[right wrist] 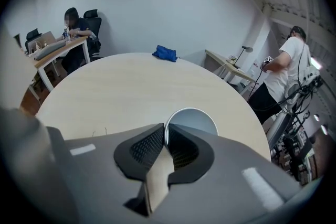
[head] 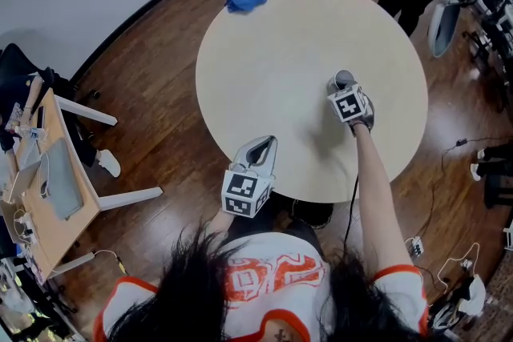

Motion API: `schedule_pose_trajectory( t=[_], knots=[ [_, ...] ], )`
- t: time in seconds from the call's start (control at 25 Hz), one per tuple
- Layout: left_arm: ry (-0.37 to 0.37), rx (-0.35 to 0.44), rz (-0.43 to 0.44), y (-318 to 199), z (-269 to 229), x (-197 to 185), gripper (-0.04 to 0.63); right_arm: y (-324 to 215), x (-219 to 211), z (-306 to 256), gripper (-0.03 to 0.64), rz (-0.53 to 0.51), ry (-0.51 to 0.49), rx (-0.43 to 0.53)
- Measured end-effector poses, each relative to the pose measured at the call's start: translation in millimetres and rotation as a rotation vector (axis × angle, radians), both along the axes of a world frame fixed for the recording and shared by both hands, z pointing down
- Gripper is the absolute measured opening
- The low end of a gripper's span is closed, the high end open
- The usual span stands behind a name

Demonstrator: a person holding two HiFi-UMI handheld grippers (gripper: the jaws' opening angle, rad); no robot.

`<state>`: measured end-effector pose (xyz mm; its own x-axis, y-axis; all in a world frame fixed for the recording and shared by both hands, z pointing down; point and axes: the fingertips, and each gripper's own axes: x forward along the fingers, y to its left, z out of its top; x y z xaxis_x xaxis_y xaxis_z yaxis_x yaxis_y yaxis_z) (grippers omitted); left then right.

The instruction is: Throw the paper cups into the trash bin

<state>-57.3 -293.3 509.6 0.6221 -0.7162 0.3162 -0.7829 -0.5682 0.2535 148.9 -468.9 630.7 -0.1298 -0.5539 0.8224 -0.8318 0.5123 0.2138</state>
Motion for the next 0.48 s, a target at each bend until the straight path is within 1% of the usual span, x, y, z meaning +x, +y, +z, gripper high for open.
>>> schedule_pose_trajectory(
  t=[0.2, 0.48],
  knots=[
    [-0.001, 0.013, 0.012, 2, -2, 4, 0.000, 19, -3, -20, 0.028, 0.019, -0.042, 0.073],
    [0.005, 0.037, 0.050, 11, -8, 20, 0.000, 64, -1, -35, 0.028, 0.077, -0.130, 0.110]
  ],
)
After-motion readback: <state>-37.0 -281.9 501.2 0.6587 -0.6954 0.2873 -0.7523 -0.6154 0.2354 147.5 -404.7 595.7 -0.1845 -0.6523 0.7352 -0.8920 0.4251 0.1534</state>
